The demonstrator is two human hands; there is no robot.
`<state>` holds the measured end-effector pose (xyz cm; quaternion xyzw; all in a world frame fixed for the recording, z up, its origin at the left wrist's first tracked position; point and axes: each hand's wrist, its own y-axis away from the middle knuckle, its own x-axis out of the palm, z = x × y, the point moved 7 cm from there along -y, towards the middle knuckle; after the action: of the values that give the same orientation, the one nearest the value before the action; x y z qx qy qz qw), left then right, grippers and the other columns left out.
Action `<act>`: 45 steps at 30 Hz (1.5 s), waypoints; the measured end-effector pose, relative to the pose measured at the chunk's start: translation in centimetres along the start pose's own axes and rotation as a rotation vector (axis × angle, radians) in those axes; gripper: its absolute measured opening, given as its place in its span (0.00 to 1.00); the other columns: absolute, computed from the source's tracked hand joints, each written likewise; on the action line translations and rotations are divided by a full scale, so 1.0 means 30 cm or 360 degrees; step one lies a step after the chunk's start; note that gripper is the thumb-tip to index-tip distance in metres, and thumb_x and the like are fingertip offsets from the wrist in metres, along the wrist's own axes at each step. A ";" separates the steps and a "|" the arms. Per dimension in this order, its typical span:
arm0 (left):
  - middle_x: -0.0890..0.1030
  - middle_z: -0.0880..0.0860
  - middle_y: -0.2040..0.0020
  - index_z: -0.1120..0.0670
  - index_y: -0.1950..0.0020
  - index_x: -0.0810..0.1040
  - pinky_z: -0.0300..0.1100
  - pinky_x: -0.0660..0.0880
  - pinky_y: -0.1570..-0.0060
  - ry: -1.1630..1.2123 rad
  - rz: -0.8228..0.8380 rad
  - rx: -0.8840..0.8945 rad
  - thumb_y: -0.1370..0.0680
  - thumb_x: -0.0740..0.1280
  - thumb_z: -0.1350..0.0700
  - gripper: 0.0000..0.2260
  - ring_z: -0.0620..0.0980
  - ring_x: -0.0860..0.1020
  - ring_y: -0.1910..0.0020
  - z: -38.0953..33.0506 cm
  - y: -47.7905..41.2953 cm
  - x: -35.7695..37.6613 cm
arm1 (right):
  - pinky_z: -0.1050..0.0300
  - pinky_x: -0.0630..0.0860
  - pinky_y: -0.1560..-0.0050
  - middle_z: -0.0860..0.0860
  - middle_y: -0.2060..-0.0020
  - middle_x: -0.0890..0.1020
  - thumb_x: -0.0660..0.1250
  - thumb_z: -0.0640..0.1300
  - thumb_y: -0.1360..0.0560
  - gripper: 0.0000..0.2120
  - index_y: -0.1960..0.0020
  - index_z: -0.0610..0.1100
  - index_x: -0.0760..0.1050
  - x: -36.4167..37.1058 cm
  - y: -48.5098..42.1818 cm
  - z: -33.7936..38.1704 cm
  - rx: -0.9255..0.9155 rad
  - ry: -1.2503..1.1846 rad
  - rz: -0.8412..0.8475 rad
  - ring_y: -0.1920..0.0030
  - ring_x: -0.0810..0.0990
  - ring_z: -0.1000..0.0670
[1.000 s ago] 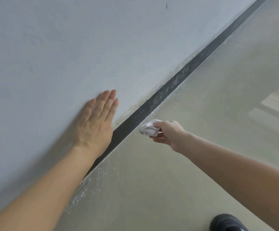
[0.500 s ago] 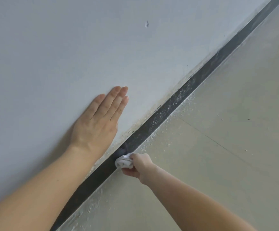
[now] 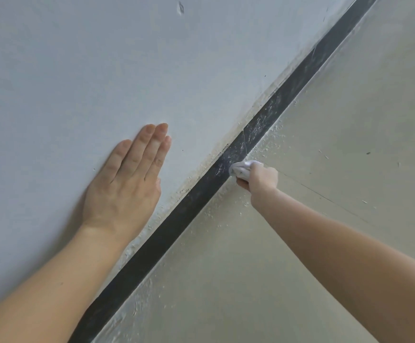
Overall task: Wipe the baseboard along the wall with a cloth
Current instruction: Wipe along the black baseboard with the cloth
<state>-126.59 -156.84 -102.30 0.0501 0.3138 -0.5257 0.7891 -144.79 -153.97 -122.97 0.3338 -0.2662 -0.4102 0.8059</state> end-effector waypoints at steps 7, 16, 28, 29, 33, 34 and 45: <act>0.51 0.53 0.22 0.58 0.22 0.50 0.45 0.42 0.26 0.0039 0.0009 -0.0020 0.21 0.54 0.54 0.29 0.51 0.49 0.24 0.000 -0.001 0.001 | 0.59 0.72 0.70 0.43 0.71 0.71 0.55 0.37 0.22 0.12 0.64 0.40 0.70 0.124 0.380 -0.271 0.0472 0.0481 0.0763 0.73 0.70 0.48; 0.50 0.53 0.22 0.58 0.22 0.49 0.45 0.42 0.27 0.0011 0.0023 0.0009 0.21 0.52 0.53 0.29 0.51 0.48 0.24 -0.004 0.003 0.007 | 0.61 0.69 0.76 0.44 0.73 0.73 0.50 0.34 0.22 0.18 0.66 0.36 0.71 0.245 0.336 -0.240 0.0545 0.0475 0.0774 0.74 0.70 0.50; 0.50 0.53 0.22 0.58 0.22 0.50 0.45 0.41 0.26 0.0040 0.0050 0.0003 0.21 0.52 0.53 0.29 0.51 0.49 0.24 -0.002 0.000 0.000 | 0.64 0.71 0.77 0.47 0.75 0.75 0.58 0.34 0.24 0.08 0.57 0.40 0.76 0.059 0.081 -0.031 0.0169 -0.0133 0.0135 0.80 0.73 0.53; 0.51 0.53 0.22 0.58 0.22 0.50 0.45 0.41 0.26 0.0042 0.0055 0.0003 0.21 0.53 0.53 0.29 0.51 0.49 0.24 -0.002 0.000 -0.001 | 0.64 0.71 0.78 0.48 0.78 0.75 0.57 0.35 0.23 0.09 0.54 0.39 0.76 0.040 0.074 -0.061 0.0198 -0.0150 0.0072 0.81 0.72 0.52; 0.51 0.53 0.22 0.58 0.22 0.51 0.44 0.40 0.26 0.0088 0.0071 -0.0019 0.21 0.53 0.53 0.29 0.51 0.49 0.24 0.004 -0.005 -0.006 | 0.64 0.73 0.74 0.48 0.70 0.75 0.56 0.40 0.21 0.10 0.59 0.42 0.71 0.072 0.209 -0.247 0.0358 0.0254 0.0426 0.73 0.74 0.53; 0.51 0.53 0.22 0.58 0.22 0.50 0.44 0.40 0.26 0.0101 0.0082 -0.0025 0.21 0.53 0.53 0.29 0.51 0.49 0.24 0.005 -0.005 -0.007 | 0.62 0.73 0.72 0.48 0.68 0.76 0.56 0.41 0.21 0.10 0.60 0.43 0.71 0.091 0.262 -0.292 0.0459 0.0319 0.0544 0.71 0.75 0.52; 0.52 0.57 0.22 0.63 0.23 0.52 0.47 0.43 0.26 0.0231 0.0141 0.0272 0.22 0.52 0.53 0.29 0.52 0.53 0.24 -0.078 -0.115 0.015 | 0.63 0.67 0.73 0.48 0.70 0.71 0.52 0.35 0.20 0.14 0.63 0.42 0.67 0.135 0.042 -0.002 0.0297 0.0212 0.0452 0.73 0.69 0.53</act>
<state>-130.50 -157.76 -103.53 0.1688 0.3216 -0.5101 0.7796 -142.02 -156.81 -121.42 0.3926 -0.2936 -0.2427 0.8371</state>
